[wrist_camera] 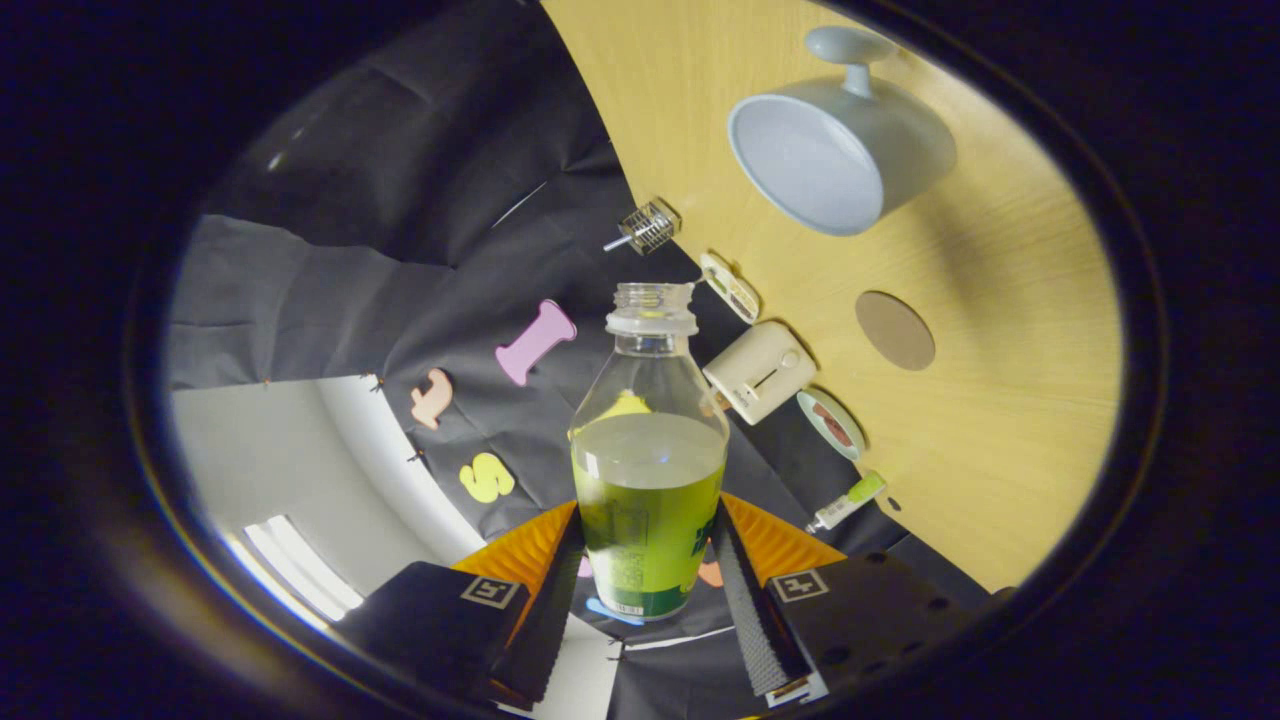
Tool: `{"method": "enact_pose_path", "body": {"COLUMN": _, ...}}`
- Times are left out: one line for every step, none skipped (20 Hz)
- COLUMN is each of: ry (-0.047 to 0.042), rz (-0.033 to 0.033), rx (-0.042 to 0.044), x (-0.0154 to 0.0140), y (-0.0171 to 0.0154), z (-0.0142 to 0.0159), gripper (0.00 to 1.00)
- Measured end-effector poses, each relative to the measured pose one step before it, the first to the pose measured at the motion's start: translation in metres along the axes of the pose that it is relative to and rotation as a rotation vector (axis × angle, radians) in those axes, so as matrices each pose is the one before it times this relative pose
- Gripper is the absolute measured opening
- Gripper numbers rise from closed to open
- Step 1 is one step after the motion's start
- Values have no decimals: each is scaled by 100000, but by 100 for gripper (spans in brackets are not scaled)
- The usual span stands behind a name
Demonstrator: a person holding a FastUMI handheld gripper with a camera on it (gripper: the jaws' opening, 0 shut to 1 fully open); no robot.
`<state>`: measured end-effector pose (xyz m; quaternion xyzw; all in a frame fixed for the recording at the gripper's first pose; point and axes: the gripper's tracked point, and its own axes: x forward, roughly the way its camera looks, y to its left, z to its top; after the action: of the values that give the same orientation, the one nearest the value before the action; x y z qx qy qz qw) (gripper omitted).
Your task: Take the bottle from table, then pour the juice into the cup, finally place the bottle on the coaster
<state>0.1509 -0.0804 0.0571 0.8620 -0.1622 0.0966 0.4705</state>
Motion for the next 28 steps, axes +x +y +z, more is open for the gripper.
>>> {"method": "enact_pose_path", "body": {"ry": 1153, "rz": 1, "rx": -3112, "x": 121, "y": -147, "z": -211, "gripper": 76}}
{"method": "enact_pose_path", "body": {"ry": 1392, "rz": -1008, "rx": -3673, "x": 119, "y": 182, "z": -280, "gripper": 76}}
{"method": "enact_pose_path", "body": {"ry": 754, "rz": -1438, "rx": -3667, "x": -113, "y": -2, "z": -146, "gripper": 76}}
{"method": "enact_pose_path", "body": {"ry": 485, "rz": -1249, "rx": -3374, "x": -321, "y": 23, "z": -59, "gripper": 76}}
{"method": "enact_pose_path", "body": {"ry": 567, "rz": -1739, "rx": -3408, "x": -403, "y": -222, "z": -187, "gripper": 76}}
{"method": "enact_pose_path", "body": {"ry": 807, "rz": -1655, "rx": -3285, "x": -508, "y": -435, "z": -198, "gripper": 76}}
{"method": "enact_pose_path", "body": {"ry": 447, "rz": -1586, "rx": -4218, "x": -278, "y": -423, "z": -155, "gripper": 76}}
{"method": "enact_pose_path", "body": {"ry": 637, "rz": -1214, "rx": -4707, "x": -12, "y": -304, "z": -151, "gripper": 76}}
{"method": "enact_pose_path", "body": {"ry": 1072, "rz": -1255, "rx": -4414, "x": -20, "y": -238, "z": -368, "gripper": 76}}
{"method": "enact_pose_path", "body": {"ry": 1009, "rz": -601, "rx": -4749, "x": -1, "y": -48, "z": -515, "gripper": 76}}
{"method": "enact_pose_path", "body": {"ry": 384, "rz": -205, "rx": -5244, "x": -69, "y": -12, "z": -269, "gripper": 76}}
{"method": "enact_pose_path", "body": {"ry": 244, "rz": -488, "rx": -5570, "x": -233, "y": -99, "z": -249, "gripper": 76}}
{"method": "enact_pose_path", "body": {"ry": -105, "rz": -1238, "rx": -5768, "x": -207, "y": -185, "z": -229, "gripper": 76}}
{"method": "enact_pose_path", "body": {"ry": -15, "rz": -2014, "rx": -6028, "x": -248, "y": -436, "z": -252, "gripper": 76}}
{"method": "enact_pose_path", "body": {"ry": 252, "rz": -1862, "rx": -6716, "x": -144, "y": -366, "z": -333, "gripper": 76}}
{"method": "enact_pose_path", "body": {"ry": 324, "rz": -2632, "rx": -7899, "x": -437, "y": -421, "z": -533, "gripper": 76}}
{"method": "enact_pose_path", "body": {"ry": 1052, "rz": -1691, "rx": -7430, "x": -236, "y": -247, "z": -504, "gripper": 76}}
{"method": "enact_pose_path", "body": {"ry": 497, "rz": -1055, "rx": -6770, "x": 267, "y": 225, "z": -436, "gripper": 76}}
{"method": "enact_pose_path", "body": {"ry": -178, "rz": -1467, "rx": -7489, "x": 144, "y": 41, "z": -320, "gripper": 76}}
{"method": "enact_pose_path", "body": {"ry": 155, "rz": -909, "rx": -8484, "x": 158, "y": 327, "z": -487, "gripper": 76}}
{"method": "enact_pose_path", "body": {"ry": -125, "rz": -1107, "rx": -6155, "x": 11, "y": 128, "z": -383, "gripper": 76}}
{"method": "enact_pose_path", "body": {"ry": -886, "rz": -1793, "rx": -6092, "x": -209, "y": -101, "z": -333, "gripper": 77}}
{"method": "enact_pose_path", "body": {"ry": -1155, "rz": -1577, "rx": -6026, "x": -268, "y": 19, "z": -227, "gripper": 77}}
{"method": "enact_pose_path", "body": {"ry": -796, "rz": -1472, "rx": -4883, "x": -395, "y": -51, "z": -617, "gripper": 77}}
{"method": "enact_pose_path", "body": {"ry": -606, "rz": -1130, "rx": -4789, "x": -418, "y": 118, "z": -389, "gripper": 77}}
{"method": "enact_pose_path", "body": {"ry": -841, "rz": -716, "rx": -4779, "x": -418, "y": 491, "z": -244, "gripper": 77}}
{"method": "enact_pose_path", "body": {"ry": -442, "rz": -689, "rx": -4895, "x": -233, "y": 378, "z": -154, "gripper": 77}}
{"method": "enact_pose_path", "body": {"ry": -586, "rz": -1169, "rx": -4354, "x": -29, "y": 346, "z": -117, "gripper": 77}}
